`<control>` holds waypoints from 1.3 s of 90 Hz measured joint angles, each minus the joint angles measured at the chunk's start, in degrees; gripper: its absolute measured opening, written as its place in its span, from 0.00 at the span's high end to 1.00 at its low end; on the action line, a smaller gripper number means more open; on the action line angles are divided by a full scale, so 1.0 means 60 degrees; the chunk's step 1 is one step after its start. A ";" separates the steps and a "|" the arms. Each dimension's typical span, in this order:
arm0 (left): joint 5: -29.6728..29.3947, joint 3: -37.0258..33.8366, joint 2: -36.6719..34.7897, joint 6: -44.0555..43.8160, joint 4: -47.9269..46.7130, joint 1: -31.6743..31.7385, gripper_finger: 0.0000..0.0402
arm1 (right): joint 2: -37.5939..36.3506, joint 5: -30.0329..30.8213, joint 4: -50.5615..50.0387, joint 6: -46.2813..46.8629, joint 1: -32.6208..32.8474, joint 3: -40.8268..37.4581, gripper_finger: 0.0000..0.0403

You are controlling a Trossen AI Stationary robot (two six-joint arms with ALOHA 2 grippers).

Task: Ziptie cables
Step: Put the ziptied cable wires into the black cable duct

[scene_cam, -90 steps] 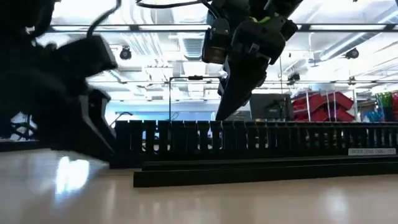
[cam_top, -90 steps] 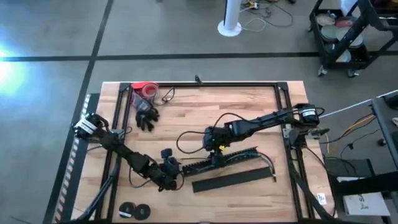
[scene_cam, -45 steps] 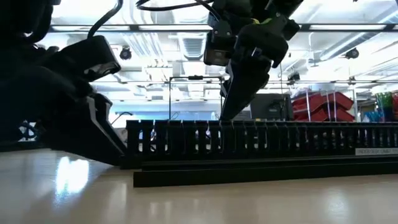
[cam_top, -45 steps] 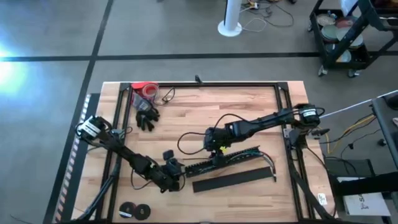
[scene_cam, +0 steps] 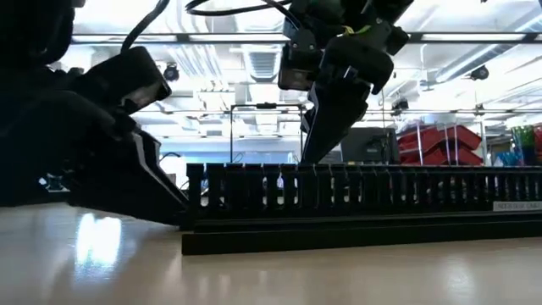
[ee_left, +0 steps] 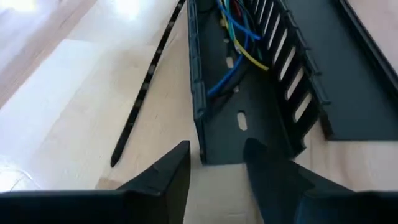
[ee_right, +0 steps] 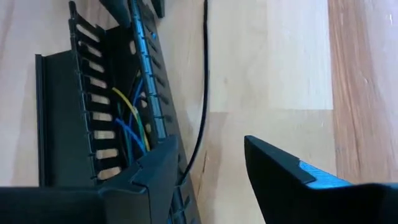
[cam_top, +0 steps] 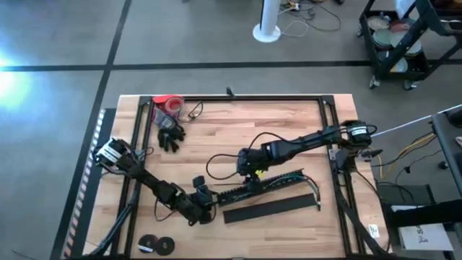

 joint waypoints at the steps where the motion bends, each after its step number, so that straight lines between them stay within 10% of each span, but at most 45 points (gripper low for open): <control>1: -0.0021 -0.0002 0.0008 -0.0046 -0.0013 0.0014 0.65 | 0.0002 0.0011 0.0000 -0.0001 0.0000 0.0000 0.58; 64: -0.0082 -0.0094 -0.1531 0.0569 -0.3602 0.0292 0.66 | -0.0048 0.0326 -0.1427 -0.0225 0.0007 0.0321 0.56; 117: 0.0237 -0.1458 -0.1416 0.0015 0.0351 0.0352 0.65 | -0.0052 0.0513 -0.0616 -0.0422 0.0171 0.0317 0.55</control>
